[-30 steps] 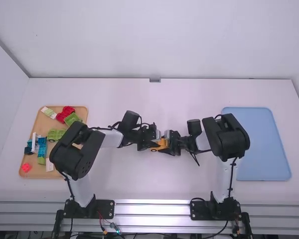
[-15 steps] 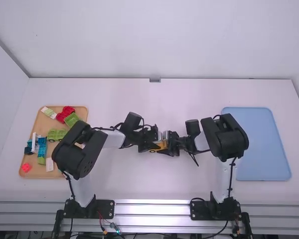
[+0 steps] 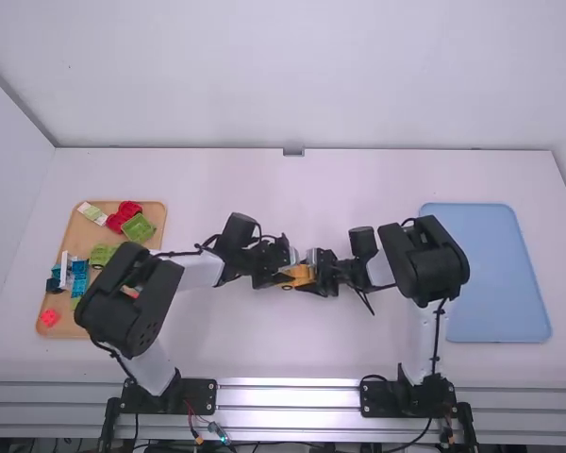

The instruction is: Assemble lego blocks to make yellow taxi

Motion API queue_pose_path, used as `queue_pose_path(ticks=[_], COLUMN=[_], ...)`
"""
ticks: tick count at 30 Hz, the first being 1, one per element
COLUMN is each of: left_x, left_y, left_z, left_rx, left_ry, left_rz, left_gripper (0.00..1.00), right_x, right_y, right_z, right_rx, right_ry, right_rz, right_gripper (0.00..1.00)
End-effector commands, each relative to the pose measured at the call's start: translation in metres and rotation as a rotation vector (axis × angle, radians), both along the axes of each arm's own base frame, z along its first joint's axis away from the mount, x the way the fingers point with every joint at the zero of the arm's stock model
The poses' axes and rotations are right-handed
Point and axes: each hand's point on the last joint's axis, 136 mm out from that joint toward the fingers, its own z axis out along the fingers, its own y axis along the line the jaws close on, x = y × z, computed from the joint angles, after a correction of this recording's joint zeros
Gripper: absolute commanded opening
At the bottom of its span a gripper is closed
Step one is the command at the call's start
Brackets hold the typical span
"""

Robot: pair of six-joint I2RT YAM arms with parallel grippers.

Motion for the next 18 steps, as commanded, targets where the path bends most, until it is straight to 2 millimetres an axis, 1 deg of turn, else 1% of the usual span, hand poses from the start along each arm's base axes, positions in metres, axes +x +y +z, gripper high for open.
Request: queue_pose_path(ticks=[1, 4, 6, 7, 8, 9, 10, 11, 12, 13, 15, 16, 17, 18], left_x=[-0.001, 0.002, 0.007, 0.008, 0.01, 0.012, 0.016, 0.017, 0.022, 0.031, 0.05, 0.067, 0.078, 0.084], left_y=[0.002, 0.008, 0.017, 0.018, 0.023, 0.031, 0.042, 0.044, 0.059, 0.077, 0.107, 0.135, 0.157, 0.173], left_z=[0.006, 0.01, 0.024, 0.025, 0.031, 0.041, 0.054, 0.056, 0.07, 0.083, 0.095, 0.1, 0.102, 0.103], left_rx=[-0.023, -0.033, -0.066, -0.069, -0.08, -0.103, -0.129, -0.133, -0.161, -0.183, -0.206, -0.223, -0.24, -0.258], left_ry=[0.002, 0.001, -0.007, -0.007, -0.01, -0.014, -0.025, -0.026, -0.036, -0.032, 0.007, 0.055, 0.092, 0.121], left_rz=[0.0, 0.015, 0.033, 0.035, 0.046, 0.06, 0.085, 0.089, 0.127, 0.209, 0.404, 0.61, 0.771, 0.896], left_gripper=[0.47, 0.5, 0.6, 0.62, 0.65, 0.88, 0.99, 0.99, 0.99, 0.99, 0.99, 0.99, 0.99, 0.99], right_x=[-0.002, -0.002, -0.002, -0.002, -0.002, -0.002, -0.002, -0.002, -0.002, -0.001, 0.0, 0.004, 0.01, 0.014], right_y=[-0.001, -0.001, -0.001, -0.001, -0.001, -0.001, -0.001, -0.001, -0.001, -0.001, -0.001, -0.001, -0.001, -0.002], right_z=[-0.005, -0.005, -0.005, -0.005, -0.005, -0.005, -0.005, -0.005, -0.005, -0.005, -0.004, -0.001, 0.001, 0.002], right_rx=[-0.005, -0.005, -0.005, -0.005, -0.005, -0.005, -0.005, -0.005, -0.005, -0.004, -0.003, -0.002, -0.007, -0.012], right_ry=[0.028, 0.029, 0.029, 0.029, 0.029, 0.029, 0.029, 0.029, 0.028, 0.027, 0.037, 0.058, 0.083, 0.094], right_rz=[-0.006, -0.006, -0.006, -0.006, -0.006, -0.006, -0.006, -0.006, -0.006, -0.006, -0.013, -0.031, -0.057, -0.075], right_gripper=[0.41, 0.42, 0.42, 0.42, 0.42, 0.43, 0.43, 0.43, 0.44, 0.45, 0.45, 0.45, 0.45, 0.44])
